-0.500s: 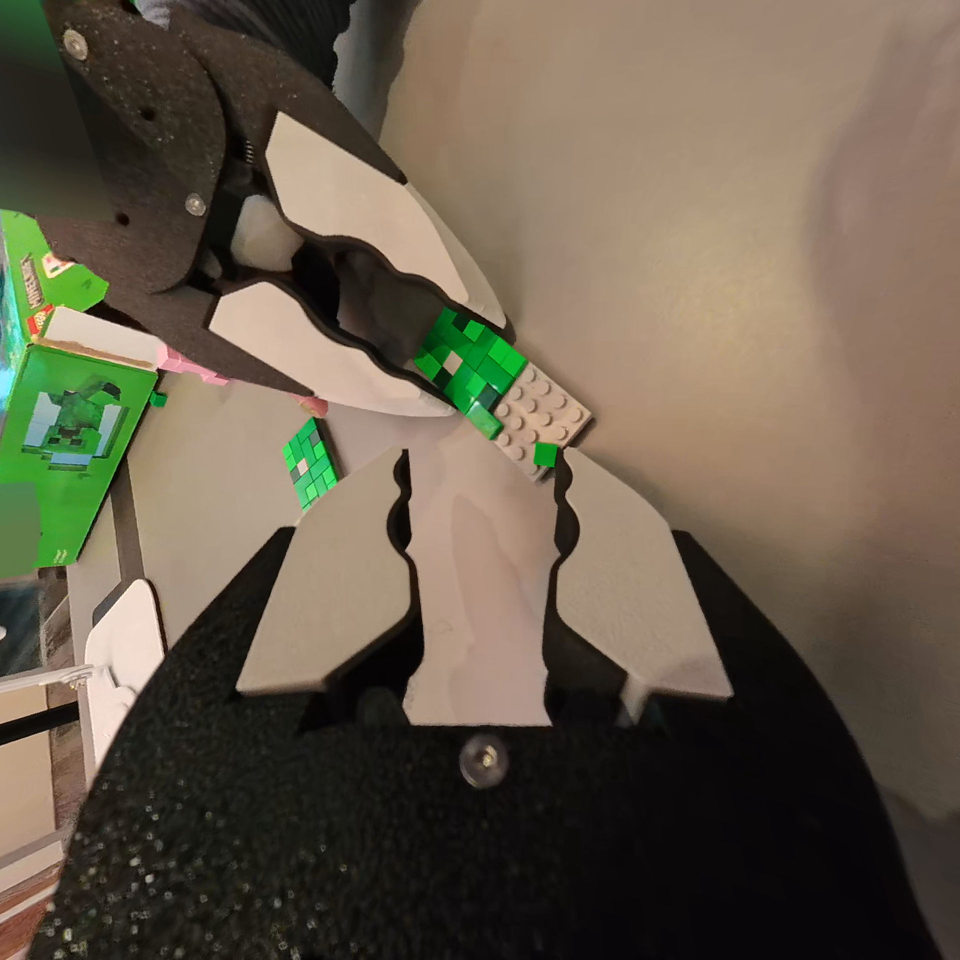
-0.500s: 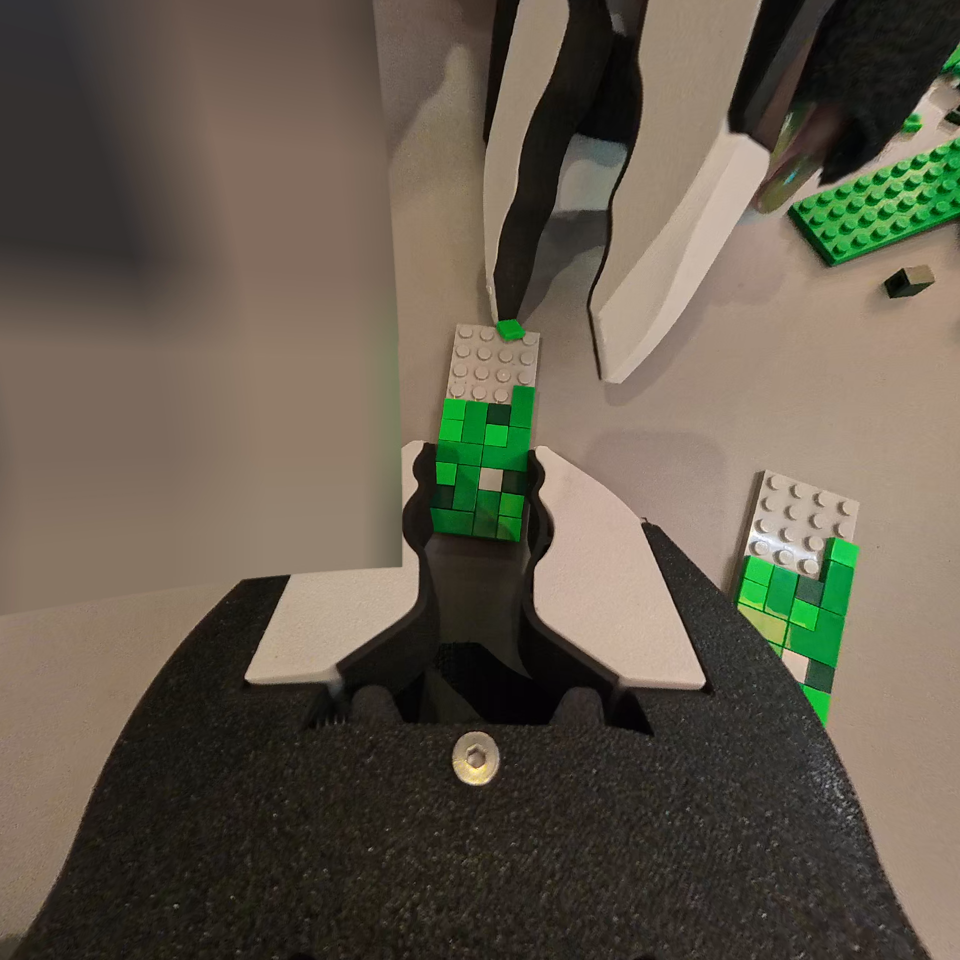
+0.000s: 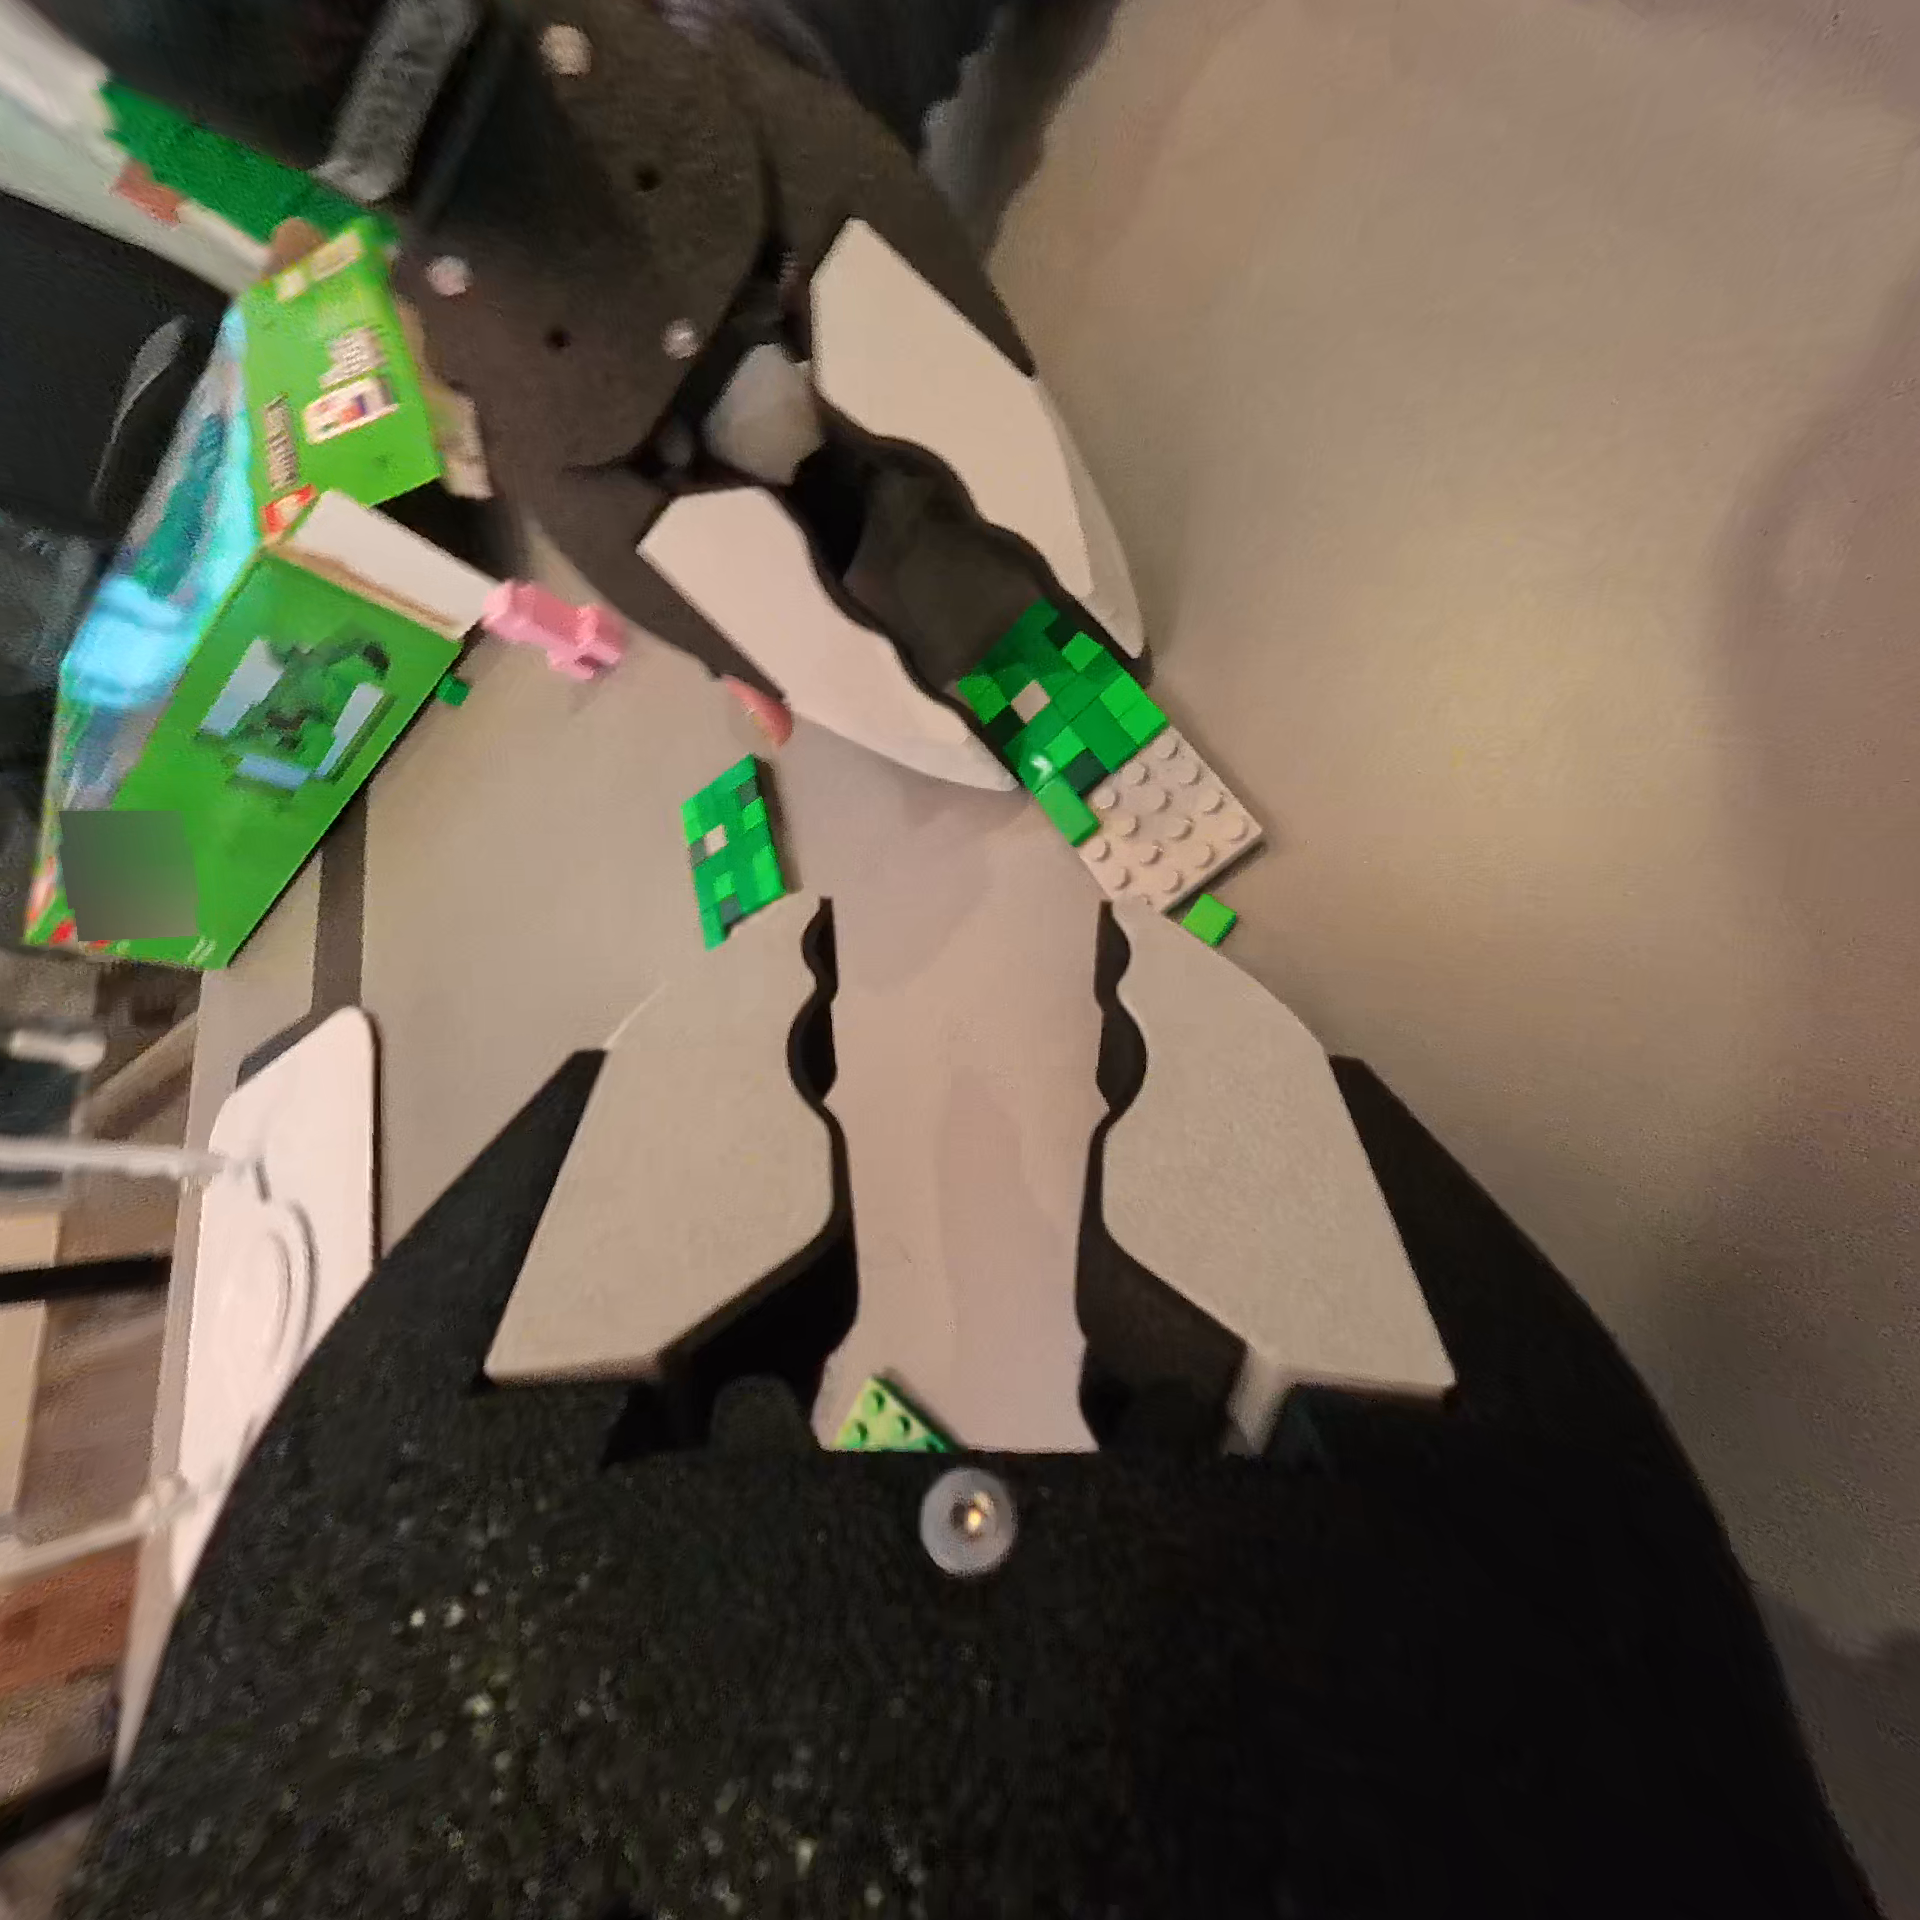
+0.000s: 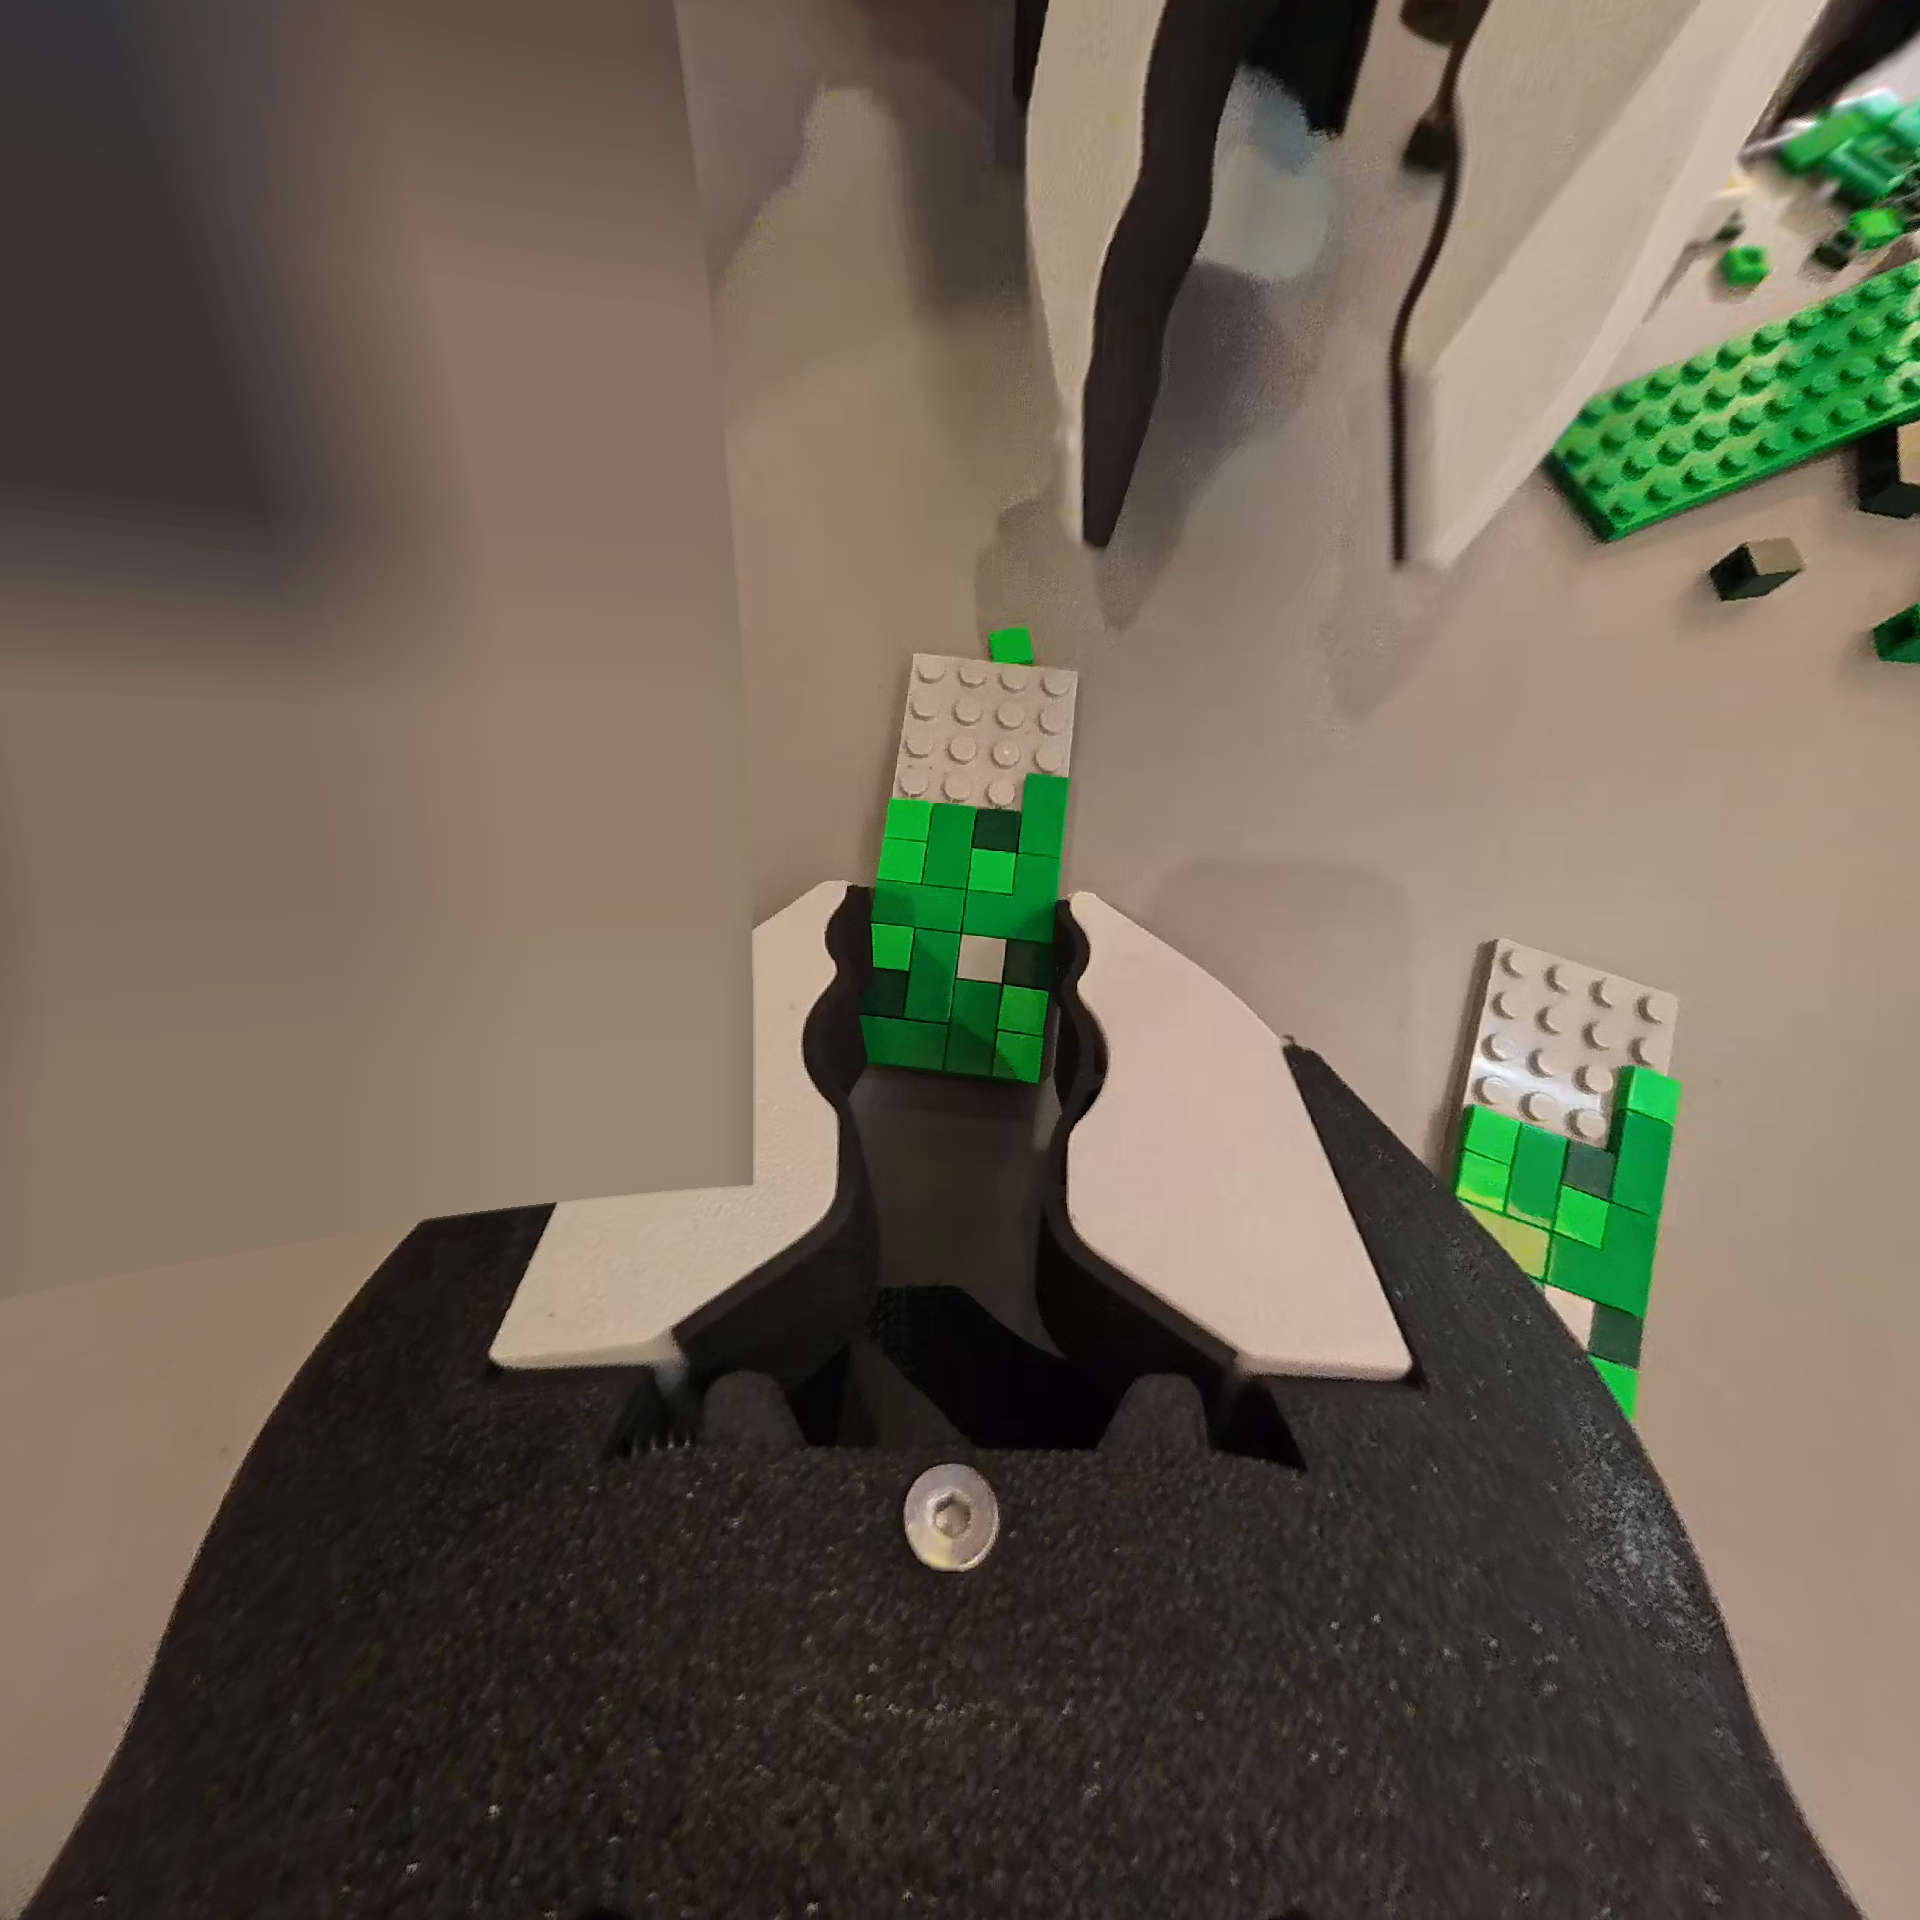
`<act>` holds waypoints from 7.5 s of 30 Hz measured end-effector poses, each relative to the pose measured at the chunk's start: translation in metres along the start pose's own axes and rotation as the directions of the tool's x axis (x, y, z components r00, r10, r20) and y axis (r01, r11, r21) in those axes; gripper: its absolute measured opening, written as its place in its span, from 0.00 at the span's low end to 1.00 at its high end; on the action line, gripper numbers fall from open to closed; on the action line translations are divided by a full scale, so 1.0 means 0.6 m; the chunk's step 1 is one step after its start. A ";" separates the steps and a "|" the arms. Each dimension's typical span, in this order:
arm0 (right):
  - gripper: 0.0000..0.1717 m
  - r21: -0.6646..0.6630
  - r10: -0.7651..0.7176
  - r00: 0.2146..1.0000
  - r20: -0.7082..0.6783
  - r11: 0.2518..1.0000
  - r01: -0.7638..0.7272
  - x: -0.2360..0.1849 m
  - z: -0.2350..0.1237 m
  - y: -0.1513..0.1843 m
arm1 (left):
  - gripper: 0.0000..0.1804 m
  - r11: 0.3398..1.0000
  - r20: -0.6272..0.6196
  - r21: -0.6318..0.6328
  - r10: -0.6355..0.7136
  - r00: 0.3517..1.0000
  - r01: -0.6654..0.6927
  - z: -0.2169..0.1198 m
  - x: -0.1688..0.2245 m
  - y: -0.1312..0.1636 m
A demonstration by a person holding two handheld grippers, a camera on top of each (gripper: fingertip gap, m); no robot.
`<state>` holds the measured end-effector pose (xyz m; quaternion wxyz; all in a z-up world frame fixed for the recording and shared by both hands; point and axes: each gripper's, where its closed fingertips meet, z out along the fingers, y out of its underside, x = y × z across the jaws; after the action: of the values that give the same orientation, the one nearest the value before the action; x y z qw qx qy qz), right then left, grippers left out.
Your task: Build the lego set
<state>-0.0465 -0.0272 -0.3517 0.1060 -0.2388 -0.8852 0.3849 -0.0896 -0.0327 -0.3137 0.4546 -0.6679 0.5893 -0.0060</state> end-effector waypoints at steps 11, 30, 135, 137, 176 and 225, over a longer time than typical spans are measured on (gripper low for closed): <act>0.19 0.255 0.064 0.972 -0.224 0.967 -0.005 0.047 -0.051 -0.135 | 0.35 0.784 0.319 0.432 -0.596 0.737 0.446 -0.078 -0.032 -0.030; 0.19 0.160 -0.036 0.894 -0.446 0.980 0.120 0.022 -0.046 -0.286 | 0.25 -0.015 -0.215 0.884 -0.901 0.376 0.468 -0.218 0.004 -0.086; 0.14 0.267 0.830 0.469 0.301 0.399 -0.877 0.048 0.056 -0.160 | 0.02 -0.156 -0.624 -0.295 -0.715 -0.314 0.943 -0.059 0.073 0.029; 0.12 0.268 0.828 0.446 0.339 0.369 -0.890 0.048 0.058 -0.163 | 0.02 -0.155 -0.625 -0.295 -0.715 -0.313 0.943 -0.059 0.072 0.028; 0.28 0.434 0.762 0.619 0.190 0.500 -0.749 0.051 0.018 -0.190 | 0.02 -0.143 -0.653 -0.149 -0.729 -0.206 0.978 -0.068 0.044 0.026; 0.07 -0.290 0.260 0.858 -0.442 0.864 -0.411 0.047 -0.036 0.032 | 0.26 0.501 0.205 0.584 -0.852 0.481 0.639 -0.134 -0.084 0.057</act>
<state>-0.0565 0.0119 -0.3509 0.1618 -0.4793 -0.8464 0.1664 -0.1756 -0.0376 -0.2612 0.6655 -0.7207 0.0797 -0.1772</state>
